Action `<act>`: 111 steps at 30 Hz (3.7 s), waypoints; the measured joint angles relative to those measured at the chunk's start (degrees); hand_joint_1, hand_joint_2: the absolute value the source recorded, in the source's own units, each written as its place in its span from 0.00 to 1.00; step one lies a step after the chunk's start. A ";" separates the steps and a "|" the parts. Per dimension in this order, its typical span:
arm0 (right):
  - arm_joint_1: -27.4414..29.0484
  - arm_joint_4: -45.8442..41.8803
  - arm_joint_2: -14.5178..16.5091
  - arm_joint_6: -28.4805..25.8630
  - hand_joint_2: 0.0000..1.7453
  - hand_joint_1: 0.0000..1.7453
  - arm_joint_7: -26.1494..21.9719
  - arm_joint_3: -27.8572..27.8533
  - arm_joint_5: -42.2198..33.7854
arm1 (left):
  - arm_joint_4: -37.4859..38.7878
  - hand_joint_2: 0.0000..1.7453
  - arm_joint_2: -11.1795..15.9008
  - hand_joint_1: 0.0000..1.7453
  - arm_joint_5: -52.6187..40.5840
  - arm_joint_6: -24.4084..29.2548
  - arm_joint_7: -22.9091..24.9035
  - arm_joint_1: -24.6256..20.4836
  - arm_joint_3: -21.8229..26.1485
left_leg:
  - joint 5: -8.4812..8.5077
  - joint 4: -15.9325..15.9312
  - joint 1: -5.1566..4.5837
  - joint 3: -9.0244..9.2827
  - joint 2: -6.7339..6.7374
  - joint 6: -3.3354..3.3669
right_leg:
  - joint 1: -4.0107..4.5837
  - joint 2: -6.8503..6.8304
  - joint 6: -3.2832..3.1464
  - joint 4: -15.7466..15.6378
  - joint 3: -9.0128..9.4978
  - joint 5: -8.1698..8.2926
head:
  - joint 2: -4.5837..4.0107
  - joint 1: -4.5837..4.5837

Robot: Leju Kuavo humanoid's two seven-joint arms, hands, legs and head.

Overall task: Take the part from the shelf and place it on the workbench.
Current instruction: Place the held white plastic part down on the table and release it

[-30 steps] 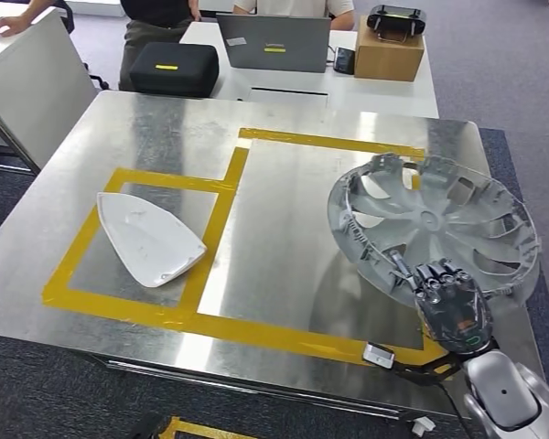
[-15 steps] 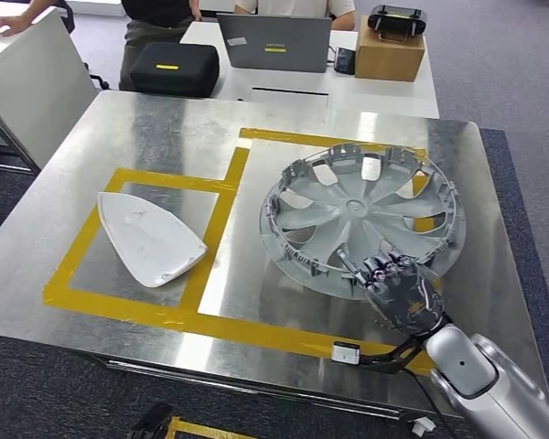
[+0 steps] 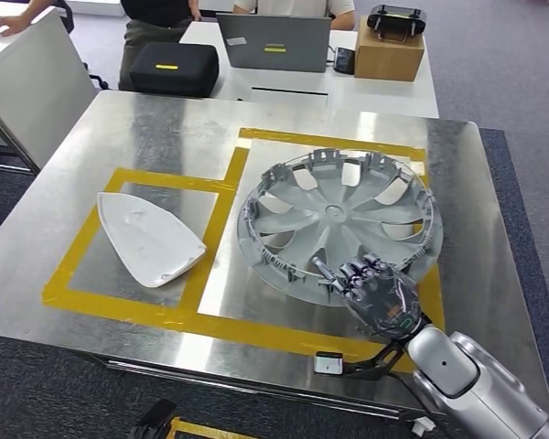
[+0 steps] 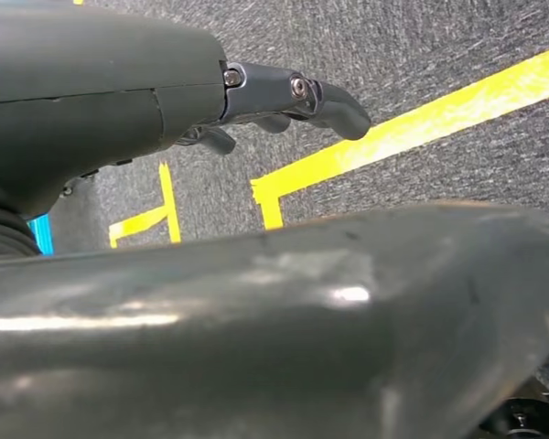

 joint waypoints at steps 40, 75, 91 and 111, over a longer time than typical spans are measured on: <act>4.08 -1.75 2.19 20.74 1.00 1.00 -1.35 -7.51 -27.09 | 0.02 0.00 0.05 0.00 4.63 1.58 -1.53 2.66 0.01 | 0.00 0.00 0.00 -0.01 0.00 0.00 | 0.00 -0.01 0.00 0.00 0.02 0.00 | 0.00 0.00; -1.87 -4.08 3.29 43.01 1.00 0.00 -1.74 -4.50 -56.95 | 0.02 0.00 0.23 0.00 9.33 1.26 -3.72 3.43 0.11 | 0.00 0.00 0.00 -0.01 0.00 0.00 | 0.00 -0.01 0.00 0.00 0.02 0.00 | 0.00 0.00; -15.03 -6.50 -2.79 59.32 1.00 0.00 7.01 -0.54 -97.06 | 0.02 0.00 0.70 0.00 11.07 1.76 -4.49 4.49 0.14 | 0.00 0.04 -0.01 0.00 0.00 0.01 | -0.01 0.00 0.02 -0.01 0.02 0.02 | 0.00 0.00; -11.56 -16.89 -6.90 35.45 1.00 0.00 4.86 6.56 -57.13 | 0.02 0.00 0.87 0.00 13.17 1.25 -5.62 5.02 0.13 | -0.11 0.19 -0.14 -0.05 -0.02 0.14 | -0.09 -0.05 0.07 -0.05 0.03 0.02 | 0.00 -0.02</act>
